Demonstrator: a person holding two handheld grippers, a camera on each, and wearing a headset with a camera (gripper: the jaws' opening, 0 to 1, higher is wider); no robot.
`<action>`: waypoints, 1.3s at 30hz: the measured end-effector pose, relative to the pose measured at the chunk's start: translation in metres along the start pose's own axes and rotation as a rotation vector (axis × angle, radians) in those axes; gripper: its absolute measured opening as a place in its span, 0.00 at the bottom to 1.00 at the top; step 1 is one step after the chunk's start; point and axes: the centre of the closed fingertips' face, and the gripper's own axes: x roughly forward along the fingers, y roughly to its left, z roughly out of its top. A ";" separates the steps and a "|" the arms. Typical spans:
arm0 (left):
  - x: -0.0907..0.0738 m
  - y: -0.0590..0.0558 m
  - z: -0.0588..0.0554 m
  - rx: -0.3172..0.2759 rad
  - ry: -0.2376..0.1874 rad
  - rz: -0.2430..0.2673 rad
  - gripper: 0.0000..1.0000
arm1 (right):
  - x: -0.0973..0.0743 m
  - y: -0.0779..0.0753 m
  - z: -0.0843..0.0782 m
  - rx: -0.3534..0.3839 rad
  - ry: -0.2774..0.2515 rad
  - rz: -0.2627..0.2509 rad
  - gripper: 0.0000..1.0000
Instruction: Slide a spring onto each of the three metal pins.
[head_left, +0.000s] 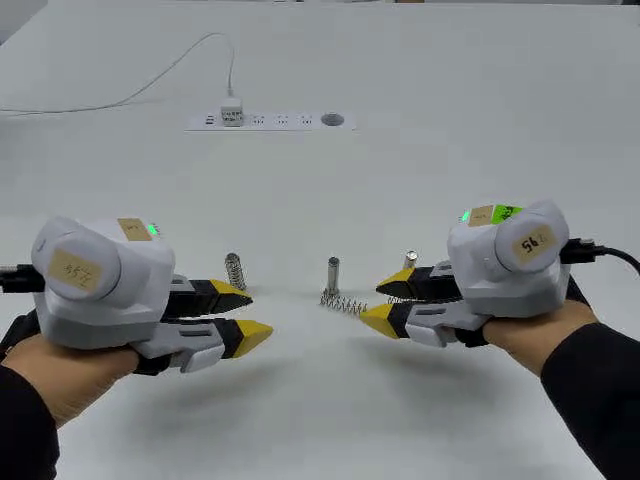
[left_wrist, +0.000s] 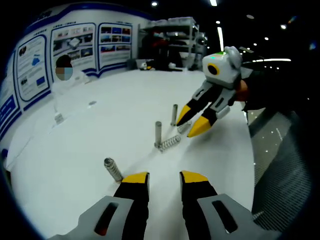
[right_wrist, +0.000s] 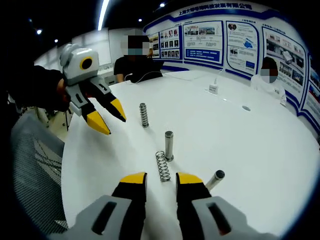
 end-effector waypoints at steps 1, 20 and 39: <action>0.000 0.000 0.000 0.001 0.001 -0.001 0.25 | 0.002 0.000 -0.001 0.000 0.004 0.001 0.23; 0.002 -0.003 0.002 0.003 -0.008 -0.010 0.25 | 0.024 0.000 -0.012 -0.006 0.066 0.009 0.16; 0.005 -0.011 0.006 0.009 -0.023 -0.038 0.39 | 0.024 0.009 -0.017 -0.032 0.087 0.046 0.12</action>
